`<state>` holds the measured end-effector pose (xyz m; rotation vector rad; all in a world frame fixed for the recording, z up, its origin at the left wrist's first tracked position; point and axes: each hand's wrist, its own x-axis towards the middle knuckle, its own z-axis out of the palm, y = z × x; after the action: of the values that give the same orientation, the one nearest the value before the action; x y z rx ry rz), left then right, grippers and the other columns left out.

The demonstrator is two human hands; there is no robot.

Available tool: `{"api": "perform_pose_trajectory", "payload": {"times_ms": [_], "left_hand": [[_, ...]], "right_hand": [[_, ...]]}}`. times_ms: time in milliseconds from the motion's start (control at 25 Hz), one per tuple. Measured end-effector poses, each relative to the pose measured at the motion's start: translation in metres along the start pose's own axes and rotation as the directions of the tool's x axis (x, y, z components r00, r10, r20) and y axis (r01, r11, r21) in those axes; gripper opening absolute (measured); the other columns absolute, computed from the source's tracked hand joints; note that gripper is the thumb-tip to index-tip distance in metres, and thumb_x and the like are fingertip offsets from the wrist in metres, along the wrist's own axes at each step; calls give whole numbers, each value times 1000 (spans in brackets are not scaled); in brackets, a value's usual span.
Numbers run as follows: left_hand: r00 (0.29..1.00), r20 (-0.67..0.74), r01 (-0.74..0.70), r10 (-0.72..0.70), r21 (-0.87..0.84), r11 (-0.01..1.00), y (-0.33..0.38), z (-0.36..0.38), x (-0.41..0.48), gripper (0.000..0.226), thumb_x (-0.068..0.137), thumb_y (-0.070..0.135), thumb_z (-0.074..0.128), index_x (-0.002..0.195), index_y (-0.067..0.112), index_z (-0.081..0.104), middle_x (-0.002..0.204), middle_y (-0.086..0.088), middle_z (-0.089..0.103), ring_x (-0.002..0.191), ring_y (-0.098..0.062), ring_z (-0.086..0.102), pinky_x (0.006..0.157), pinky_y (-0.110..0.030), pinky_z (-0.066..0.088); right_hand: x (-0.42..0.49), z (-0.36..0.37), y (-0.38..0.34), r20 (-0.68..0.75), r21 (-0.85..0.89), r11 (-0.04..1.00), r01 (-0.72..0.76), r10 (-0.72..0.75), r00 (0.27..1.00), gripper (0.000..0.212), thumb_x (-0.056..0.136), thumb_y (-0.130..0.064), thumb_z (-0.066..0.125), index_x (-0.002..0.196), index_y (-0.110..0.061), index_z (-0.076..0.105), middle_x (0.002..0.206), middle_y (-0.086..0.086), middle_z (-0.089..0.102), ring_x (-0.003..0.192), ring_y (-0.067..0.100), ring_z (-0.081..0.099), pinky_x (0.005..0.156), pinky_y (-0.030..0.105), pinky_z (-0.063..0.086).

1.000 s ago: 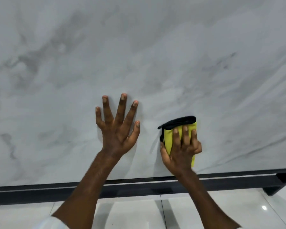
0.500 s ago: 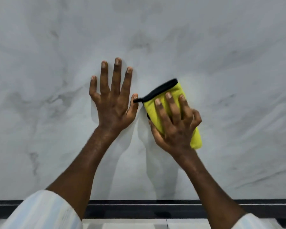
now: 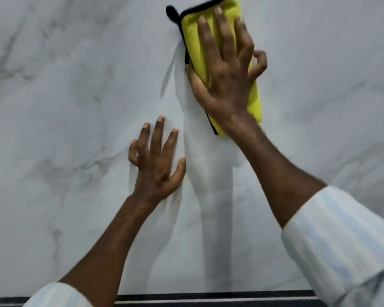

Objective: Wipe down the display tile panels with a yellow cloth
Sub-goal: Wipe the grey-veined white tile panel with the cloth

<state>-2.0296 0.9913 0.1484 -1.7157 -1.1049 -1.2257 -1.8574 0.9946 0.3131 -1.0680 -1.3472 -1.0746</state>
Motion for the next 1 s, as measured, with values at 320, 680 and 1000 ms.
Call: {"api": "perform_pose_trajectory", "payload": {"times_ms": [320, 680, 1000], "left_hand": [[999, -38, -6, 12, 154, 988, 4, -2, 99, 66, 107, 41, 35, 166, 17, 21, 174, -12, 14, 161, -33, 10, 122, -56, 16], [994, -100, -27, 37, 93, 995, 1, 3, 97, 68, 101, 37, 45, 162, 12, 31, 172, -16, 19, 160, -37, 13, 122, -59, 16], [984, -112, -128, 138, 90, 988, 93, 18, 155, 70, 99, 46, 46, 162, 17, 34, 172, -9, 23, 159, -34, 20, 119, -63, 21]], "right_hand": [[-65, -8, 31, 90, -4, 999, 37, -36, 995, 68, 94, -59, 56, 156, -36, 45, 167, -3, 36, 151, 23, 28, 102, 61, 32], [18, -17, 82, -3, -37, 999, -20, 20, 1000, 71, 94, -61, 53, 159, -36, 40, 169, -4, 31, 154, 22, 29, 103, 54, 29], [-44, -29, 140, 66, -54, 997, 51, -47, 997, 69, 93, -60, 59, 156, -36, 44, 168, -5, 34, 151, 22, 27, 102, 56, 29]]}}
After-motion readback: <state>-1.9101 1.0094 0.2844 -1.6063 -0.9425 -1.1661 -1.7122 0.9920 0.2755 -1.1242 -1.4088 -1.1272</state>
